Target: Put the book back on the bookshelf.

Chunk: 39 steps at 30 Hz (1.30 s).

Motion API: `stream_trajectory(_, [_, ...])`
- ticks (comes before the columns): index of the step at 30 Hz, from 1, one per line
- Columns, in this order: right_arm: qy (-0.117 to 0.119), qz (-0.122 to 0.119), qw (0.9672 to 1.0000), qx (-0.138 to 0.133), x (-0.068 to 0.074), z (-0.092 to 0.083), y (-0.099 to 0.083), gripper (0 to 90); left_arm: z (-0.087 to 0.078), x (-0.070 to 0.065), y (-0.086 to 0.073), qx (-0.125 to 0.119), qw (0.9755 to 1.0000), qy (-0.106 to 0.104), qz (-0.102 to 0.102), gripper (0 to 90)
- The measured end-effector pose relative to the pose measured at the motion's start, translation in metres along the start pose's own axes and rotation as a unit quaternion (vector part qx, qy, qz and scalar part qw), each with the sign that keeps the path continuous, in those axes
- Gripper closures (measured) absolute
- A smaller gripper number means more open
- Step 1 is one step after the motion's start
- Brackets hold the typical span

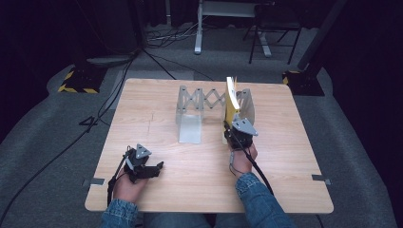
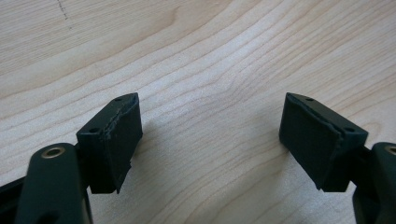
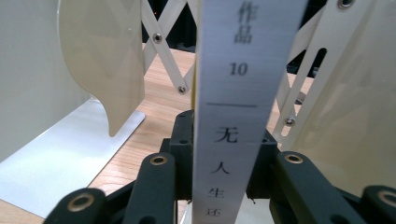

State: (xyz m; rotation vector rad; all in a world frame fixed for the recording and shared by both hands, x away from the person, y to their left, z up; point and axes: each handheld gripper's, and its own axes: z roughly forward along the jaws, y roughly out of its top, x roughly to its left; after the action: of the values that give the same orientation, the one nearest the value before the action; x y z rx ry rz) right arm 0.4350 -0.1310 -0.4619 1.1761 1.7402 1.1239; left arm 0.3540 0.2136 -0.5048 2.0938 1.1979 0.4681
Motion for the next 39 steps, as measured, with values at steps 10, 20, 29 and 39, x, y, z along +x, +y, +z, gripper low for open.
stream_trajectory(10, [-0.001, -0.008, 0.9998, -0.017, 0.001, -0.011, 0.009, 57.2, 0.000, 0.000, 0.000, 0.001, 1.0000, 0.002, -0.001, 21.7])
stream_trajectory(20, [0.008, -0.004, 0.9995, -0.030, -0.010, -0.029, 0.020, 48.0, 0.000, 0.000, 0.000, 0.001, 1.0000, 0.002, 0.000, 21.7])
stream_trajectory(29, [0.064, -0.012, 0.9970, -0.042, -0.023, -0.062, 0.033, 45.0, -0.004, 0.001, -0.004, 0.000, 1.0000, 0.002, 0.000, 21.7])
stream_trajectory(39, [0.112, -0.017, 0.9932, -0.027, -0.055, -0.101, 0.034, 41.8, -0.007, 0.002, -0.008, 0.000, 1.0000, 0.000, -0.004, 21.6])
